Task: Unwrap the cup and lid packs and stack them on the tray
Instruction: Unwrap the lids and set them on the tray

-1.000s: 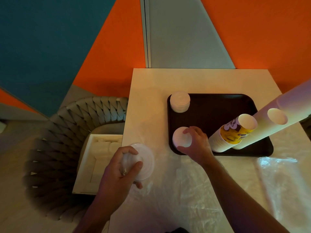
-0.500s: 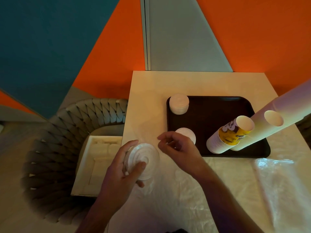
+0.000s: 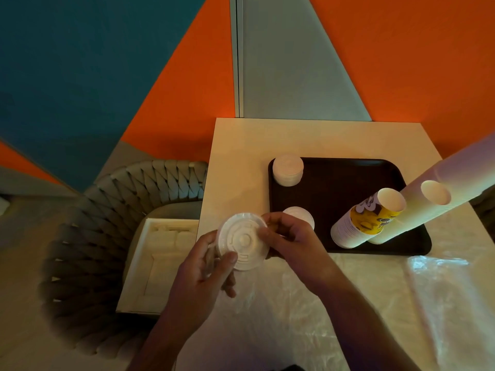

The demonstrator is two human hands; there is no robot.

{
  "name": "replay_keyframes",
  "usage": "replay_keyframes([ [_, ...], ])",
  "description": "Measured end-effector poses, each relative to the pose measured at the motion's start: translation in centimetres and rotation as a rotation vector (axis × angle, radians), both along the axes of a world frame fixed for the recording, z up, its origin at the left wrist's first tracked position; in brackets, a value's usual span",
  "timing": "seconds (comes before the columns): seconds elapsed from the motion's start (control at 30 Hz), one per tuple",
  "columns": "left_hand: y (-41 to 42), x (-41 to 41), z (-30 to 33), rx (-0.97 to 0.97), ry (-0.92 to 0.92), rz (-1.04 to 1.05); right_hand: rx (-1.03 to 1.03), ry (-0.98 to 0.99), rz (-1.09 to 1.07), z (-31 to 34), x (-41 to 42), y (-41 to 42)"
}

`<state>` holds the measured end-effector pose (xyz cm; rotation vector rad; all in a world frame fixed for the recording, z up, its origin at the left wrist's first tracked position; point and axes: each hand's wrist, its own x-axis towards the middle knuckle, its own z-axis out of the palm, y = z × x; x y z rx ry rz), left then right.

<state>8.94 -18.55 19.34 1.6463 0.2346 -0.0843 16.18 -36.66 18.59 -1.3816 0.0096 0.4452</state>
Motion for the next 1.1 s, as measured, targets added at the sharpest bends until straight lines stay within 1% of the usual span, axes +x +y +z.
replay_keyframes([
  [0.07,0.1,0.0,-0.1,0.015,-0.008,-0.006,-0.094,-0.075,-0.009,-0.2,-0.2,0.1],
  [0.17,0.1,0.1,-0.2,0.031,-0.002,0.003,-0.334,-0.286,-0.007,0.1,-0.7,0.2],
  [0.27,0.2,0.2,-0.1,0.039,-0.013,0.001,-0.501,-0.571,0.083,0.2,-1.6,0.4],
  [0.33,0.1,0.2,0.0,0.069,-0.024,-0.015,-0.582,-0.647,0.147,-0.3,-2.1,0.9],
  [0.4,0.0,0.1,0.1,0.093,-0.030,-0.034,-0.599,-0.637,0.140,-0.9,-2.4,1.3],
  [0.47,0.0,0.0,0.1,0.076,-0.034,-0.044,-0.560,-0.596,0.106,-1.2,-2.6,1.4],
  [0.57,0.3,0.0,-0.3,0.044,-0.049,-0.047,-0.504,-0.504,0.047,-1.3,-2.3,0.7],
  [0.63,0.7,-0.1,-0.6,0.050,-0.063,-0.037,-0.501,-0.425,-0.035,-1.7,-1.2,-0.4],
  [0.67,0.8,-0.1,-0.7,0.058,-0.062,-0.027,-0.532,-0.418,-0.090,-2.2,-0.3,-1.1],
  [0.73,1.0,-0.2,-0.8,0.084,-0.044,-0.013,-0.686,-0.452,-0.156,-3.7,1.6,-2.7],
  [0.8,1.0,-0.3,-0.8,0.103,-0.030,-0.014,-0.849,-0.413,-0.154,-5.4,3.3,-4.0],
  [0.9,0.8,-0.4,-0.8,0.135,-0.014,-0.005,-1.010,-0.345,-0.134,-8.3,4.8,-5.5],
  [0.97,0.9,-0.5,-0.9,0.147,-0.007,-0.002,-1.069,-0.324,-0.126,-9.6,5.1,-5.9],
  [1.1,1.2,-0.5,-1.2,0.155,0.004,0.004,-1.101,-0.320,-0.111,-10.7,5.2,-6.1],
])
